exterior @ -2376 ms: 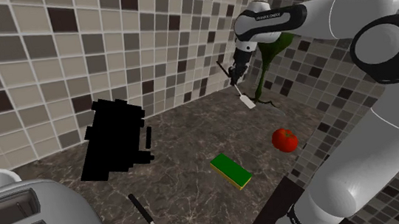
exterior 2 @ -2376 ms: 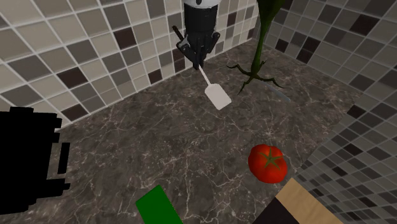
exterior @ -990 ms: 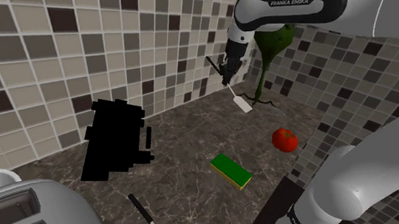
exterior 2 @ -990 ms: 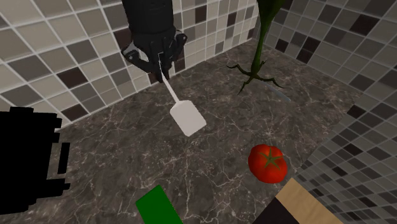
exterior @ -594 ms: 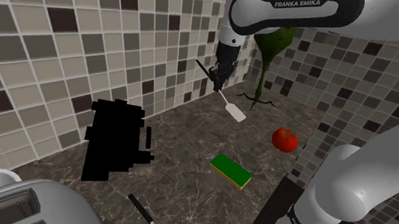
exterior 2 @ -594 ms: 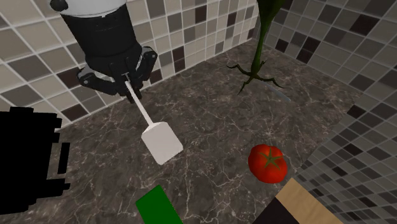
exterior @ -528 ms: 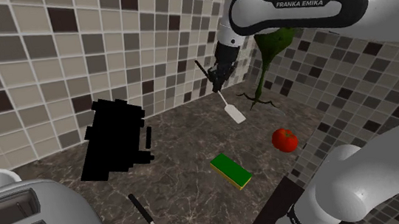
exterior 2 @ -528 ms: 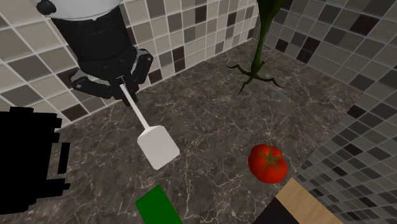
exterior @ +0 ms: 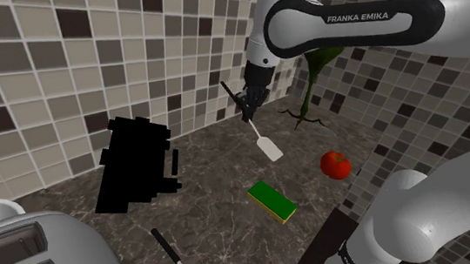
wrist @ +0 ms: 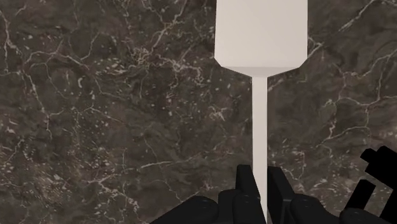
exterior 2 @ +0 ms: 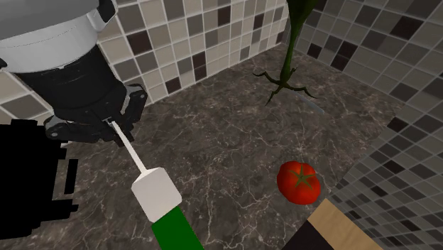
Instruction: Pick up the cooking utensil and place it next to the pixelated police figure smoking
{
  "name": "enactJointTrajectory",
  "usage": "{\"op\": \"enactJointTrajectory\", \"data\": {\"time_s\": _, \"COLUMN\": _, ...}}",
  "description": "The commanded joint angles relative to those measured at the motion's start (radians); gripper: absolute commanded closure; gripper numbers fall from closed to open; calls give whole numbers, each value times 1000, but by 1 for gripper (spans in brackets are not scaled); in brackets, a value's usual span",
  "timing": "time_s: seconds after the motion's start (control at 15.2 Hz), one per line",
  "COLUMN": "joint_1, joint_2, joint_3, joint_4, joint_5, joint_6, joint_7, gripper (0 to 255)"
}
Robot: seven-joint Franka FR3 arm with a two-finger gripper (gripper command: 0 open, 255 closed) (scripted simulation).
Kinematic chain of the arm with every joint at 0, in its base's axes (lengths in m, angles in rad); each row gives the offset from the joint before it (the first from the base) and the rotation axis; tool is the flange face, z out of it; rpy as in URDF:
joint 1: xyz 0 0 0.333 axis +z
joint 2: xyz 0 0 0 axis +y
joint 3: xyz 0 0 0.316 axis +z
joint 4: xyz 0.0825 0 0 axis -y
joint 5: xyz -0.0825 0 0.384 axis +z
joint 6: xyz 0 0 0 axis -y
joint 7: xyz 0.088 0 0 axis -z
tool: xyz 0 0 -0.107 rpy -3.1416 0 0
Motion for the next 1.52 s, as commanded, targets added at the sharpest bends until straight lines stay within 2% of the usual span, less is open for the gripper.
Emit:
{"op": "enactJointTrajectory", "data": {"time_s": 0.0, "joint_1": 1, "joint_2": 2, "joint_3": 2, "joint_4": -27, "joint_5": 1, "joint_6": 30, "joint_7": 1, "gripper": 255}}
{"op": "enactJointTrajectory", "data": {"time_s": 1.45, "joint_1": 2, "joint_2": 77, "joint_3": 12, "joint_4": -264, "joint_5": 2, "joint_6": 341, "joint_7": 6, "gripper": 255}}
